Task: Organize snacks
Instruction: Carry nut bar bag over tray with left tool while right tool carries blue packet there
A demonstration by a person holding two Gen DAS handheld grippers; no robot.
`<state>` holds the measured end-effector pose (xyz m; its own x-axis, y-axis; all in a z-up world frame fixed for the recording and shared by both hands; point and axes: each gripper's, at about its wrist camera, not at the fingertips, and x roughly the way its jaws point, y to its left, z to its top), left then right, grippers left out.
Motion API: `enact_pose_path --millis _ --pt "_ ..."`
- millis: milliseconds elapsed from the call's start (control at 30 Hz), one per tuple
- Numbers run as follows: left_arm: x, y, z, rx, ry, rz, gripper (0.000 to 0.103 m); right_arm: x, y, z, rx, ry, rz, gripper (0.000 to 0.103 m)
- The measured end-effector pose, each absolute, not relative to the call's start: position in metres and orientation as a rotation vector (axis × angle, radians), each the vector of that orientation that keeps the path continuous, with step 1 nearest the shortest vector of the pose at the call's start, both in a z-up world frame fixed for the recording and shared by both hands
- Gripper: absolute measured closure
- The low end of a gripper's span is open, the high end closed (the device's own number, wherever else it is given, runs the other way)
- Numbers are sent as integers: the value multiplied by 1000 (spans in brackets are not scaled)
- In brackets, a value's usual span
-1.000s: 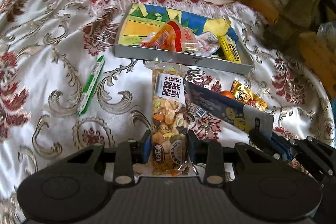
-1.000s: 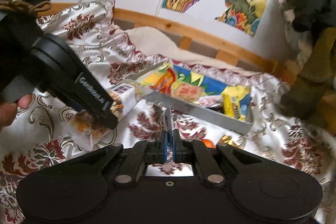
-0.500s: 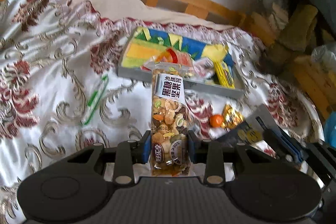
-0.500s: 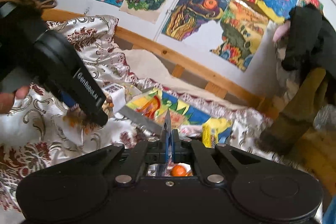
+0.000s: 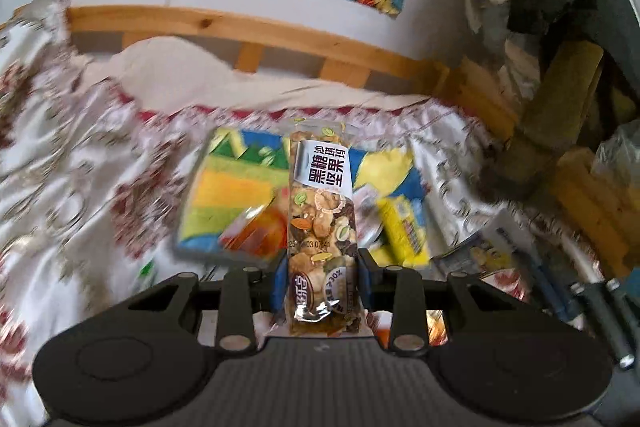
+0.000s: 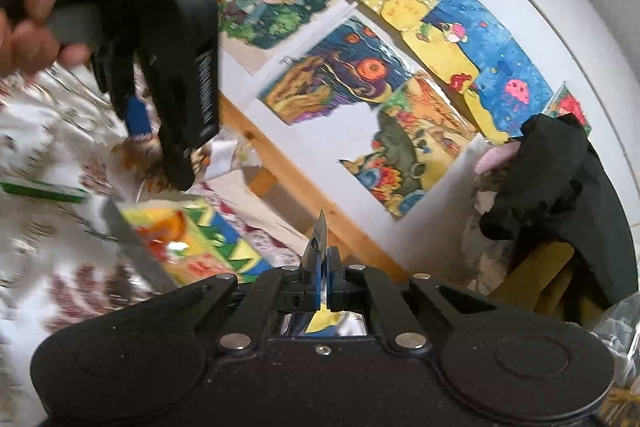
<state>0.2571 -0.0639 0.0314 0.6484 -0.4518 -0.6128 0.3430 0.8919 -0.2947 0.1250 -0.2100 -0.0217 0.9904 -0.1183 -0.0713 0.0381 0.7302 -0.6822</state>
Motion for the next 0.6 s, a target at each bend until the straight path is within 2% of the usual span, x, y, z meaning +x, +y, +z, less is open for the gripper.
enact_pose_path --millis 200,400,600 --pt "312 -101 32 -106 727 -473 65 186 -225 -32 -725 89 -153 102" --pt "365 -125 9 -79 751 -437 65 228 -227 -46 -740 27 -164 102" --pt "401 -137 -23 -36 797 -388 65 256 -236 -58 -652 97 -125 102"
